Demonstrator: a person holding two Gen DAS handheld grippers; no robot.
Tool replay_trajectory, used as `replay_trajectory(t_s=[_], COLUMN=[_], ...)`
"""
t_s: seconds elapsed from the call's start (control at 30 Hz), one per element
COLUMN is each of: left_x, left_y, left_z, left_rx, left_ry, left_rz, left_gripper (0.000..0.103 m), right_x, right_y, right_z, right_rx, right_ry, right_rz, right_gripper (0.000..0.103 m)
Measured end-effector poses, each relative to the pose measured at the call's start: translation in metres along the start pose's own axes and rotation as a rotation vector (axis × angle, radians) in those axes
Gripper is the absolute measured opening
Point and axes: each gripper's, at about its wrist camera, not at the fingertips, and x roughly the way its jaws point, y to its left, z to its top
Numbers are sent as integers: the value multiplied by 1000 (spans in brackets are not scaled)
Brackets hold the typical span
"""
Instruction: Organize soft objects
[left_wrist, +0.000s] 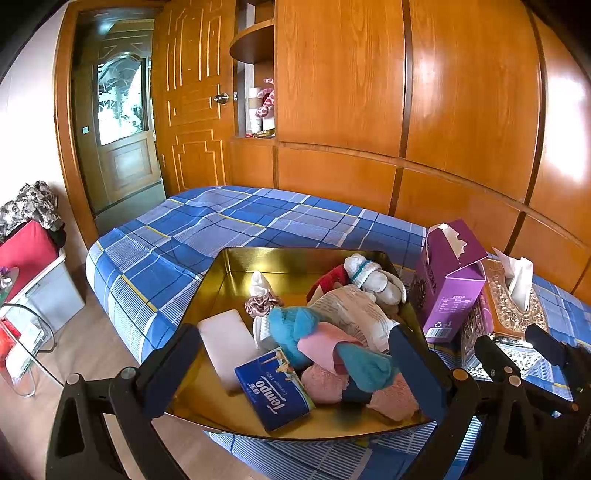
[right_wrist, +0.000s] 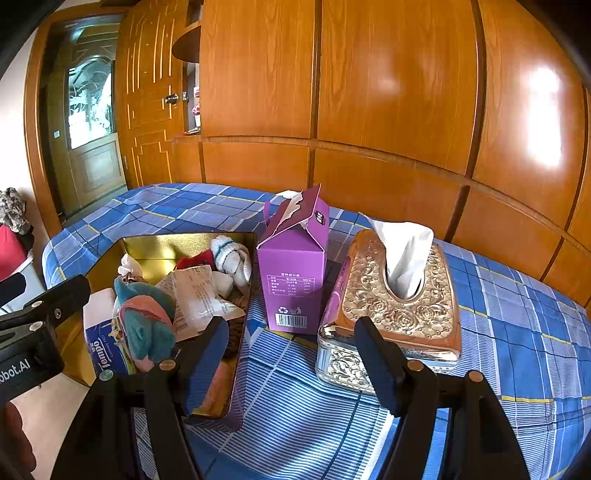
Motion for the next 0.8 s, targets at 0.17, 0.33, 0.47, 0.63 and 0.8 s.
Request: replay_trajectory(t_s=[0.17,0.33,0.47,0.63,0.8], left_x=[0,0,-1,2,-1], left_y=[-1,-2,-1,-1,2], left_z=[0,0,0,-1,-1], left_rx=[4,9,4,-2,-7], left_ry=[1,-1,-1,12,-14], left_rz=[-4,-5,-10,-24,-26], left_gripper=[103,103,103,103,102], right_x=[0,0,0,0,0], right_y=[0,0,0,0,-2], right_z=[0,0,0,0,-1], right_rx=[0,-1,-2,-3,0], right_ry=[1,1,1,3,1], right_rz=[1,0,0,0,-1], right_gripper=[72,72,72,72,72])
